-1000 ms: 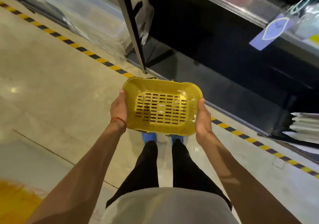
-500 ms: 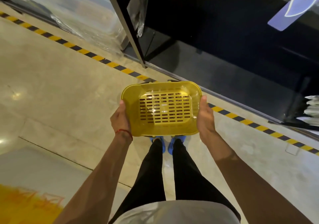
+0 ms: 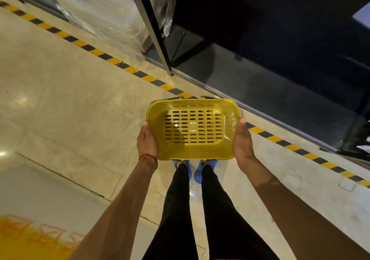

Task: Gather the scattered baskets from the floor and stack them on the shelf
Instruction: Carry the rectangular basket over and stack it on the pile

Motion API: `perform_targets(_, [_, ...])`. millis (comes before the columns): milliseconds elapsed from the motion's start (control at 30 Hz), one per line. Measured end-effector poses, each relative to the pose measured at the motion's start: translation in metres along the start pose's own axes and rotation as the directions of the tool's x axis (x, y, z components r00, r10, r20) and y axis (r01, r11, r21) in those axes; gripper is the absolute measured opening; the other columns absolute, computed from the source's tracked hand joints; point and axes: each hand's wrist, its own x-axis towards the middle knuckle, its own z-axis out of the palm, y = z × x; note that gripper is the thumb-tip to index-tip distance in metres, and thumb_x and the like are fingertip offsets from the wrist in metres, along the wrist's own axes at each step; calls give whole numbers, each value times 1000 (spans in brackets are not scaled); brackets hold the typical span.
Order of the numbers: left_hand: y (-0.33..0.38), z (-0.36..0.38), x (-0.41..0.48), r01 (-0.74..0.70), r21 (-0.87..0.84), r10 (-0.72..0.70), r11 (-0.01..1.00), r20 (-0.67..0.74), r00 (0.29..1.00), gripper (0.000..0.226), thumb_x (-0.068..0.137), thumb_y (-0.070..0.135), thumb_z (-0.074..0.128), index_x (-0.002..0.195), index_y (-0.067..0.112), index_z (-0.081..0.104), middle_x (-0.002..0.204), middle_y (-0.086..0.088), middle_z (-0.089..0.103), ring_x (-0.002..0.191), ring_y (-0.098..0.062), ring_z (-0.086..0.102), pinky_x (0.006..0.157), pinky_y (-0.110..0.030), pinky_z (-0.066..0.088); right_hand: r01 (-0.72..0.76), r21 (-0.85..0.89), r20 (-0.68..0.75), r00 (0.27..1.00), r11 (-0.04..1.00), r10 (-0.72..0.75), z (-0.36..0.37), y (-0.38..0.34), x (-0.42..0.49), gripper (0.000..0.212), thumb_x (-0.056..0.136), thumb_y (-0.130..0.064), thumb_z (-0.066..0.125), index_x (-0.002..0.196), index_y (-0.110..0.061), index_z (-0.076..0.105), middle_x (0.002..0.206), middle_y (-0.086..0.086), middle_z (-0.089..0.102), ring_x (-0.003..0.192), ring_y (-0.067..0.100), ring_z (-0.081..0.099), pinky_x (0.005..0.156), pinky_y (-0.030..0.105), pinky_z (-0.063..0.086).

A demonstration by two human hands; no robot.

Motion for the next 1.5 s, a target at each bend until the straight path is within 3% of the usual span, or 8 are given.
perform_targets(433, [-5, 4, 13, -32, -18, 34, 999, 70, 997, 52, 106, 48, 22, 142, 21, 48, 125, -3, 56, 109, -22, 54, 93, -38, 43, -40, 26, 41, 998, 999, 39, -4, 12, 22, 63, 103, -64, 26, 145, -24, 52, 136, 5, 63, 122, 25, 60, 110, 47, 46])
perform_targets(533, [-2, 0, 13, -24, 102, 17, 995, 72, 997, 56, 105, 51, 20, 145, 20, 47, 134, -8, 56, 116, -28, 55, 102, -46, 44, -59, -39, 35, 998, 998, 60, -7, 14, 24, 81, 91, -81, 27, 143, -26, 55, 140, 7, 61, 129, 30, 57, 112, 57, 43])
perform_targets(633, [-1, -9, 7, -72, 323, 60, 944, 48, 997, 56, 105, 49, 26, 145, 16, 46, 142, -13, 53, 127, -35, 52, 109, -53, 41, 15, -219, -10, 1000, 976, -17, -11, 4, 10, 62, 106, -59, 23, 128, -16, 62, 132, 15, 64, 123, 33, 58, 109, 52, 45])
perform_targets(733, [4, -25, -14, -271, 598, 258, 754, 110, 960, 58, 102, 48, 39, 150, 15, 37, 150, -10, 46, 135, -33, 46, 110, -51, 41, 138, -507, -19, 985, 851, -171, -24, 2, -17, 55, 109, -48, 25, 126, -11, 62, 131, 17, 63, 120, 36, 58, 101, 48, 48])
perform_targets(867, [27, -42, -47, -484, 786, 475, 384, 282, 834, 59, 100, 47, 41, 150, 18, 32, 146, -6, 44, 129, -28, 47, 102, -47, 45, 210, -713, 23, 961, 669, -277, -48, 2, -62, 52, 108, -47, 32, 145, -15, 50, 150, 11, 49, 138, 31, 44, 110, 46, 40])
perform_targets(1033, [54, -46, -76, -671, 741, 483, 28, 577, 658, 50, 97, 41, 45, 139, 13, 42, 127, -11, 54, 112, -31, 54, 87, -45, 50, 207, -818, -12, 927, 537, -375, -63, 9, -117, 50, 105, -43, 43, 142, -13, 54, 142, 10, 55, 130, 29, 48, 104, 41, 44])
perform_targets(1267, [68, -32, -116, -836, 430, 351, -342, 883, 311, 46, 98, 41, 45, 134, 14, 53, 127, -10, 59, 110, -30, 58, 84, -42, 52, 73, -731, -277, 877, 679, -392, -66, 39, -187, 43, 101, -41, 51, 133, -14, 63, 132, 8, 61, 120, 29, 54, 96, 43, 50])
perform_targets(1500, [66, 4, -197, -815, 54, 193, -577, 979, -72, 41, 97, 39, 48, 129, 17, 60, 124, -6, 64, 103, -28, 63, 77, -39, 54, -47, -598, -553, 746, 800, -370, -92, 94, -263, 41, 97, -43, 48, 120, -15, 69, 117, 4, 67, 108, 27, 59, 85, 39, 51])
